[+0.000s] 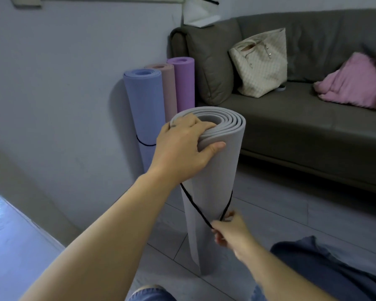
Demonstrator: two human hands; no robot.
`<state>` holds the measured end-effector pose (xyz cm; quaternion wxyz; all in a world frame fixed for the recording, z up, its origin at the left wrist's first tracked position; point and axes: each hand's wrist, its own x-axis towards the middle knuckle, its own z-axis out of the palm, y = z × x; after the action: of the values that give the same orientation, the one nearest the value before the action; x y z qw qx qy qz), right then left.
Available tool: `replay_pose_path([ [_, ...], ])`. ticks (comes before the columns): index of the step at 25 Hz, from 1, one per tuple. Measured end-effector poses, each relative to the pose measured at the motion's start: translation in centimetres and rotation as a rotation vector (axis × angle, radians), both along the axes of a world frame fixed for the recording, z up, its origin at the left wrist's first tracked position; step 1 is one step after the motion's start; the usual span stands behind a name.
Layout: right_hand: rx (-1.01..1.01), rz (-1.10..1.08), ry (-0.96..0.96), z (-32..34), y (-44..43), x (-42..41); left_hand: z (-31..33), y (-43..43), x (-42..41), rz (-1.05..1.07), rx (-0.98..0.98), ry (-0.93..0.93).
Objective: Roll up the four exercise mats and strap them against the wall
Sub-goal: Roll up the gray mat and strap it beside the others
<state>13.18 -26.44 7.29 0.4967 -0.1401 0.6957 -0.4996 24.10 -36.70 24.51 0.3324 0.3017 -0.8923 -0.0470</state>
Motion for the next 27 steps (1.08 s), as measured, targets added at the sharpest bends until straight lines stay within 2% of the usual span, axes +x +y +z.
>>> replay_pose_path([
  [4,-0.047,-0.164,-0.020,-2.0,-0.4,2.8,0.0,0.6,-1.3,0.017,0.018,-0.031],
  [7,0.016,-0.140,-0.044,-2.3,-0.7,0.7,0.2,-0.5,-0.2,0.036,0.048,-0.026],
  [11,0.008,-0.187,0.135,-0.9,-2.5,-4.5,-0.8,-0.7,1.6,-0.055,0.018,0.046],
  [13,-0.057,-0.185,0.230,0.7,-4.6,-6.9,-1.1,-0.4,2.2,-0.086,0.020,0.072],
  [16,-0.121,-0.022,0.289,2.4,-8.1,-8.3,-1.1,-0.5,3.3,-0.077,0.028,0.110],
  [18,-0.060,0.050,0.313,0.7,-8.5,-7.9,-1.4,-0.3,4.1,-0.072,0.022,0.134],
  [22,0.052,0.081,0.215,-3.8,-6.2,-6.3,-1.9,-0.8,6.4,-0.049,0.020,0.135],
  [25,-0.005,-0.001,0.371,-3.4,-4.9,-4.3,-1.4,-2.0,6.5,-0.001,0.093,0.127],
  [27,-0.085,-0.083,0.405,-2.9,-3.3,-1.9,-1.1,-2.5,5.4,0.014,0.103,0.130],
])
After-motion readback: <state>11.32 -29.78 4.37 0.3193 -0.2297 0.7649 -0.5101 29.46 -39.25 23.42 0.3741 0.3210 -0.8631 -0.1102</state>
